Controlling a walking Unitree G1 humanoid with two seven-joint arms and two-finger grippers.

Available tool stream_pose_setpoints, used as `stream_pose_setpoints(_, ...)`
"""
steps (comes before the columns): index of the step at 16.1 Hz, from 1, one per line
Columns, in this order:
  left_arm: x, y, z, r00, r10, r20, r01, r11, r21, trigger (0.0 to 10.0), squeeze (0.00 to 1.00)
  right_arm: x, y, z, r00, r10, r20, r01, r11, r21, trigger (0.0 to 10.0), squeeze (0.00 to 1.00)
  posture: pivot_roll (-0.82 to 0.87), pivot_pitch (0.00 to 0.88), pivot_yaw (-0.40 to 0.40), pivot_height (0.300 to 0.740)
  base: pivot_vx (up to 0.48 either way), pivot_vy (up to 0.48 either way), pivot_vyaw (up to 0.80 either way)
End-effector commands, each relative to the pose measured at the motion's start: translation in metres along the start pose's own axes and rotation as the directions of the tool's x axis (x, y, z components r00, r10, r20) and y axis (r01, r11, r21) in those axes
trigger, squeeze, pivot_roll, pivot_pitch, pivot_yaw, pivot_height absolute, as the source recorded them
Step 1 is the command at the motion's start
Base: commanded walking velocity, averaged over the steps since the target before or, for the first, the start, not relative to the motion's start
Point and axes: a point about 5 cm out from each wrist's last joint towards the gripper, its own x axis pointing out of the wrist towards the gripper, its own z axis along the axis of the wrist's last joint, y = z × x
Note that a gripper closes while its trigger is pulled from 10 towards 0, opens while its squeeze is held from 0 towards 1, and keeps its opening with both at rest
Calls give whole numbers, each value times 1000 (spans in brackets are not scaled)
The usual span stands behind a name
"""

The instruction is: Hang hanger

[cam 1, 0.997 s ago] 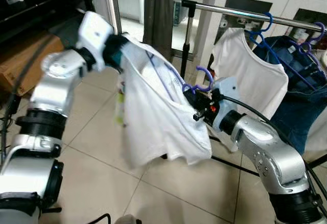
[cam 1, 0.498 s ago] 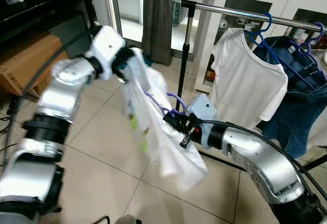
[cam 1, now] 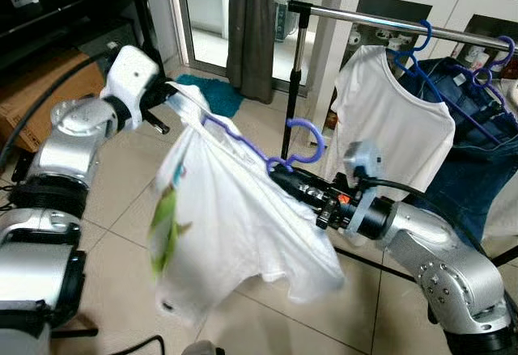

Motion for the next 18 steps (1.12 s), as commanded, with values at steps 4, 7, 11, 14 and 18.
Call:
stream_pose_setpoints(4,6,-16,6,995,-5,105,17,994,-112,0,0,-1,-11,-9,987,-135,-90,131,990,-43,0,0,-57,0,17,740,0,0,0)
stream_pose_setpoints(7,10,-17,18,992,-40,122,45,998,-43,0,0,0,-14,-12,975,-164,-150,146,982,-122,0,0,-58,0,19,740,0,0,0)
stream_pose_setpoints(11,20,-37,44,975,-178,132,159,976,146,0,0,12,-21,-37,887,-239,-395,133,952,-277,0,0,-53,0,19,740,0,0,0)
stream_pose_setpoints(14,29,-81,38,943,-316,103,294,939,180,0,0,27,-29,-41,856,-338,-391,252,934,-254,0,0,-50,0,17,740,0,0,0)
stream_pose_setpoints(18,26,-94,-11,947,-269,-175,318,863,393,0,0,36,-32,-23,878,-368,-306,334,929,-159,0,0,-54,0,18,740,0,0,0)
